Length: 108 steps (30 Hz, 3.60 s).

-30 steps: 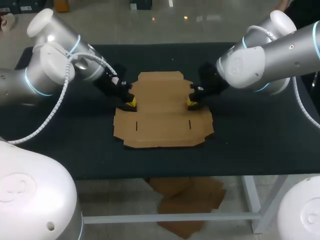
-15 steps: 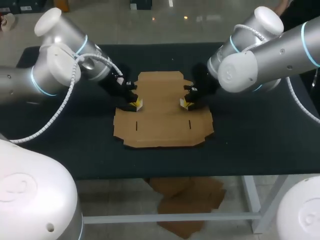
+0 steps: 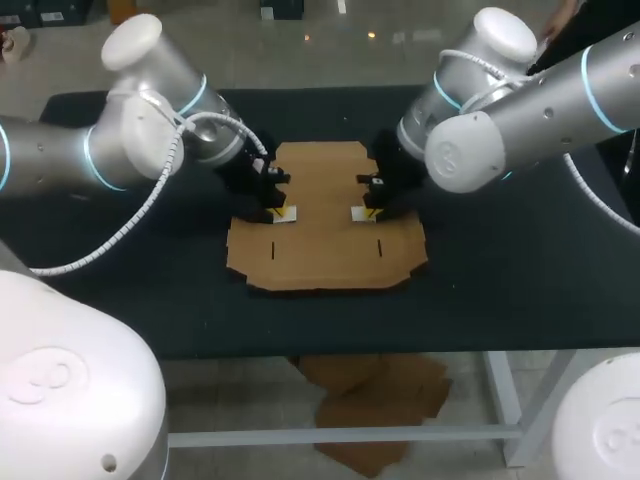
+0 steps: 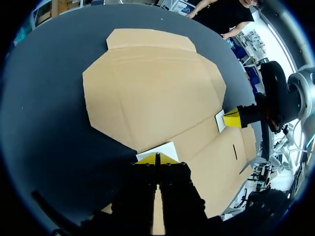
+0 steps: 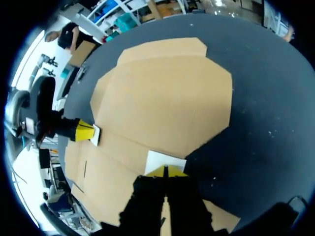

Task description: Assemble the packaging by folding the flat box into shape, placing the metal phone stand inside, and closing the box properly

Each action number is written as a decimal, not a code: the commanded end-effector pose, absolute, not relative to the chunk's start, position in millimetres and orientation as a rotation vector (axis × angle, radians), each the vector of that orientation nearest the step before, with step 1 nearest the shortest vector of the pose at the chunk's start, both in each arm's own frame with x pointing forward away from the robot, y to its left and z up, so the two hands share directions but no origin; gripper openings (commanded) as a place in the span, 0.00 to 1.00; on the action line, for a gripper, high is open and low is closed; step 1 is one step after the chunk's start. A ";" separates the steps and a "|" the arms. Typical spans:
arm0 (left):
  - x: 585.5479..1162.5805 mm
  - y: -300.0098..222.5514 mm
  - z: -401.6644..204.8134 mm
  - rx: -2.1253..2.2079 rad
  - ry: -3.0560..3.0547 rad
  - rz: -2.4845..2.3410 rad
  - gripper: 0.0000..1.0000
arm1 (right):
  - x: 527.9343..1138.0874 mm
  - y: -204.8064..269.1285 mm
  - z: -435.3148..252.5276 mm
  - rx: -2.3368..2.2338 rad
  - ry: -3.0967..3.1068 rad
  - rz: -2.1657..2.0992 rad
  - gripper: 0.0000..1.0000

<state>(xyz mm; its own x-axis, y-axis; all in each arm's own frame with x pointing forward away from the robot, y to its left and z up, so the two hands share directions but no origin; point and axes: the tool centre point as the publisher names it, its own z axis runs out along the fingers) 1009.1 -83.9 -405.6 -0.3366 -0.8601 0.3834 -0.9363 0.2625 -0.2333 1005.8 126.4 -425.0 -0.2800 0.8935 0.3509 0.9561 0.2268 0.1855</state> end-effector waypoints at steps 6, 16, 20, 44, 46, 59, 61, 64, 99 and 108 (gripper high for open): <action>1006.3 -83.4 -404.9 1.746 -2.362 0.600 0.00 | 1007.1 130.8 -429.2 -1.791 -2.320 -0.527 0.00; 1004.7 -60.3 -374.5 1.694 -2.304 0.719 0.00 | 1008.7 97.5 -399.6 -1.745 -2.181 -0.757 0.00; 1005.9 -48.2 -363.9 1.684 -2.277 0.732 0.00 | 1010.4 80.2 -391.0 -1.721 -2.129 -0.816 0.00; 990.8 -24.0 -339.7 1.833 -2.219 0.686 0.00 | 1004.0 45.8 -362.5 -1.660 -2.044 -0.823 0.00; 987.6 -21.0 -335.4 1.849 -2.213 0.684 0.00 | 1001.4 42.4 -357.1 -1.663 -2.045 -0.819 0.00; 947.4 -4.4 -305.4 1.888 -2.209 0.687 0.00 | 981.2 22.3 -324.7 -1.662 -2.089 -0.779 0.00; 939.9 -1.4 -304.5 1.868 -2.201 0.696 0.00 | 977.9 21.1 -324.0 -1.662 -2.095 -0.768 0.00; 928.8 1.9 -303.6 1.888 -2.195 0.698 0.00 | 971.0 17.9 -322.6 -1.663 -2.100 -0.758 0.00; 829.0 0.8 -318.7 1.858 -2.146 0.742 0.00 | 867.9 11.3 -328.6 -1.669 -2.111 -0.780 0.00; 810.9 -5.1 -328.9 1.844 -2.132 0.759 0.00 | 841.7 8.9 -335.0 -1.678 -2.090 -0.799 0.00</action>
